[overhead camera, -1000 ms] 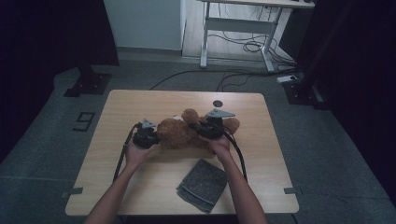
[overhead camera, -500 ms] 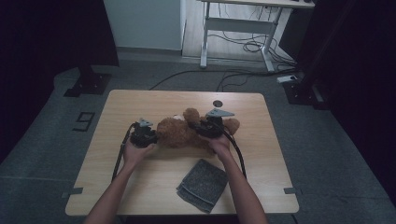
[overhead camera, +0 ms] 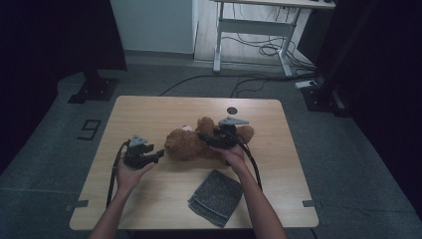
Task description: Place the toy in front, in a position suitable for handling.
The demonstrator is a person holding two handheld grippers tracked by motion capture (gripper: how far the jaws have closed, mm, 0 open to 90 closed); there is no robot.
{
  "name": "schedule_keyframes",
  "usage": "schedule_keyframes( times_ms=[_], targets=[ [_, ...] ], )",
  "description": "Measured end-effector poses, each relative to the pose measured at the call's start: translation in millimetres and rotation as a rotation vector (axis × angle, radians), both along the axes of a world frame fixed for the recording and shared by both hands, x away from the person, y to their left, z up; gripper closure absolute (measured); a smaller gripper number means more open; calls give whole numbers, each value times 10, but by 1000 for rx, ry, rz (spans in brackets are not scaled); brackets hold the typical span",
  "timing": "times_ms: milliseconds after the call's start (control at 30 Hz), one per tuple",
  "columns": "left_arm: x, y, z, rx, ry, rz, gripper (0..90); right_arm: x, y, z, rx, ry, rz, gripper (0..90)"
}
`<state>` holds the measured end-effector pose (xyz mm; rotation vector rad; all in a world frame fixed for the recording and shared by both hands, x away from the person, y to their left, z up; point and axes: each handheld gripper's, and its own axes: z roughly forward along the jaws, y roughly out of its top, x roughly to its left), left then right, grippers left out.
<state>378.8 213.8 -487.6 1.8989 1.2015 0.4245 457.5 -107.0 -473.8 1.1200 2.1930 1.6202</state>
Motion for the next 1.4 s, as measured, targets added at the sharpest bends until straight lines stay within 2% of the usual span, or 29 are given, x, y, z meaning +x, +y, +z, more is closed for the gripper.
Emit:
schedule_keyframes(
  times_ms=[100, 233, 367, 467, 533, 600, 767, 1000, 1167, 1333, 1400],
  targets=[
    [-133, -34, -66, -10, 10, -16, 414, -40, -24, 43, -22, -7, -13, 313],
    [-256, -52, -101, -30, 1, -19, 388, -102, -114, 98, -62, -14, -17, 248],
    [-355, -63, -123, -56, -3, -26, 382, -148, -253, 112, -63, -14, -35, 220],
    [-413, -85, -144, -63, -12, -33, 380, -176, -358, 94, -49, -7, -37, 207],
    [-425, -104, -146, -45, -6, -45, 377, -212, -416, 76, -34, -6, -40, 199],
    [-446, -116, -160, -52, -8, -46, 376, -257, -466, 59, -16, -1, -49, 186],
    [-454, -180, -226, -32, 10, -69, 376, -365, -610, 48, 23, -1, -87, 183],
    [-461, -250, -210, -33, 3, -89, 368, -494, -895, 8, 48, -11, -147, 186],
    [-495, -318, -210, -31, -3, -108, 280, -636, -1044, -29, 56, -15, -163, 187],
    [-533, -377, -224, 6, 7, -131, 277, -732, -1188, -105, 64, -9, -177, 194],
    [-545, -402, -235, 8, 15, -147, 262, -765, -1251, -149, 66, -5, -185, 201]
  ],
)
